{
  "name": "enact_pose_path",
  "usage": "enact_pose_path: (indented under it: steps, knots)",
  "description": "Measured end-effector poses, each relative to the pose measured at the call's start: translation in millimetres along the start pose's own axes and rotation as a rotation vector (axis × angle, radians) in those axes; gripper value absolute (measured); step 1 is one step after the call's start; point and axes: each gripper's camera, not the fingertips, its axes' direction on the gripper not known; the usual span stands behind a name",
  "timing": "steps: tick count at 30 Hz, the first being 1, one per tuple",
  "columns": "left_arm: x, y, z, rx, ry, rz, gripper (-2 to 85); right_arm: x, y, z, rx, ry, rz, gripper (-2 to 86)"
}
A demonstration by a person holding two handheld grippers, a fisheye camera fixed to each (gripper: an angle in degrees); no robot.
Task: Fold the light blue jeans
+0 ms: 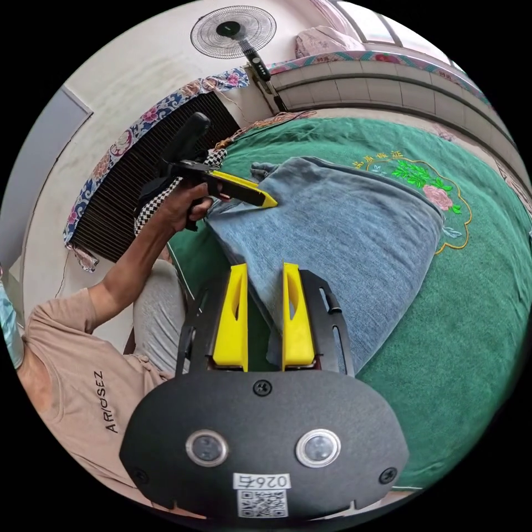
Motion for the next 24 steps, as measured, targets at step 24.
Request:
enact_pose_path:
  steps: [24]
  knots:
    - [26, 23, 121, 0.043, 0.225, -0.087, 4.0, -49, -10, -14, 0.036, -0.006, -0.114, 10.0]
